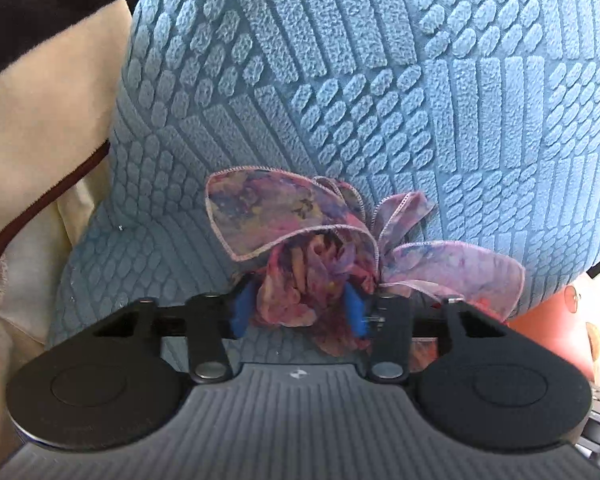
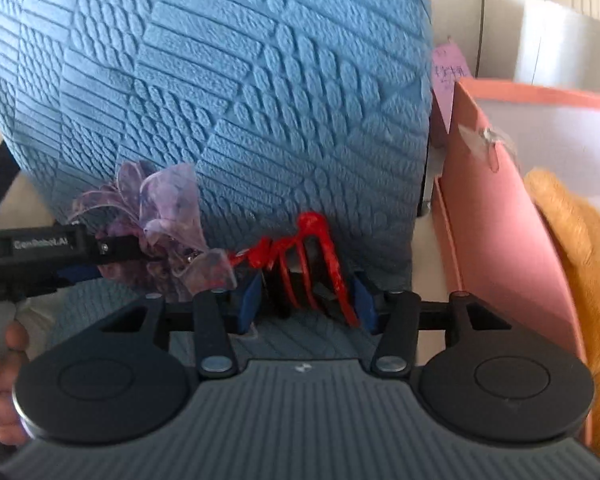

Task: Organize objects
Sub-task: 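Move left tool to purple ribbon scrunchie while right tool approaches red devil figurine, then close right tool on red devil figurine and lift it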

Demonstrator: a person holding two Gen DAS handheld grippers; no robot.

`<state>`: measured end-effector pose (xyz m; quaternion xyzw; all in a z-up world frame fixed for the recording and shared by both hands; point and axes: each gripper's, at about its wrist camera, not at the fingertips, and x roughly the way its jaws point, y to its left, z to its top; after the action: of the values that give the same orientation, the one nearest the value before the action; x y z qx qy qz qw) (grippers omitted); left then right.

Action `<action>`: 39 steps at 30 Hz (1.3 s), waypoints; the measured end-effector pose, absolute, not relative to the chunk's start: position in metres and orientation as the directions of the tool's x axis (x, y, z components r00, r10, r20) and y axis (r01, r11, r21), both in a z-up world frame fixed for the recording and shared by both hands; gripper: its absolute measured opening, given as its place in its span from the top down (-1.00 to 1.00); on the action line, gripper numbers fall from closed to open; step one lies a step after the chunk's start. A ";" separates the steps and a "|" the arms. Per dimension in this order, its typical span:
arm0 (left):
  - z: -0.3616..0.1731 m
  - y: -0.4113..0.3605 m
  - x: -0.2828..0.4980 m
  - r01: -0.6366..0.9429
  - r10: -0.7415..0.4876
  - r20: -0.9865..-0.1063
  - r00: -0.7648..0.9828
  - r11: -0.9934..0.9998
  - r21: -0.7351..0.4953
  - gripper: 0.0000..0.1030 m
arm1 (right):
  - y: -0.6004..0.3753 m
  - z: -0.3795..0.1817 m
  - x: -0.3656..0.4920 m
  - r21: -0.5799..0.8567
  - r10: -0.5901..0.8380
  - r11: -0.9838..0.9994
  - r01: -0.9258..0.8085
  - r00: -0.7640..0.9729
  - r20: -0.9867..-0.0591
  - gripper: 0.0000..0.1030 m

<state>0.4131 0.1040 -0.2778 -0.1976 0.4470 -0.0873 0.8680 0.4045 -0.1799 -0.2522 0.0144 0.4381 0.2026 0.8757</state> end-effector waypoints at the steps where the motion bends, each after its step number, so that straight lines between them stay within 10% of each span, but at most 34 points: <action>1: -0.278 0.103 0.413 -0.027 -0.321 -0.743 0.587 0.910 -0.415 0.17 | -0.181 -0.253 0.405 0.210 0.368 0.918 -0.336 0.530 -0.764 0.00; 5: -0.276 0.104 0.409 -0.035 -0.329 -0.736 0.591 0.902 -0.431 0.49 | -0.185 -0.252 0.402 0.187 0.335 0.932 -0.310 0.541 -0.771 0.46; 24: -0.241 0.165 0.361 -0.145 -0.277 -0.697 0.662 0.864 -0.482 0.83 | -0.209 -0.225 0.366 0.166 0.344 0.922 -0.351 0.541 -0.767 0.81; 34: -0.244 0.170 0.336 -0.135 -0.256 -0.718 0.648 0.889 -0.438 0.82 | -0.186 -0.203 0.351 -0.033 0.301 0.903 -0.429 0.684 -0.664 0.64; 39: -0.254 0.161 0.351 -0.123 -0.282 -0.740 0.611 0.889 -0.441 0.73 | -0.161 -0.213 0.355 -0.119 0.322 0.843 -0.525 0.669 -0.670 0.08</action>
<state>0.3512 0.1614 -0.2538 -0.2310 0.4385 -0.0457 0.8673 0.3547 -0.1614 -0.2127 -0.1527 0.3319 0.2351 0.9007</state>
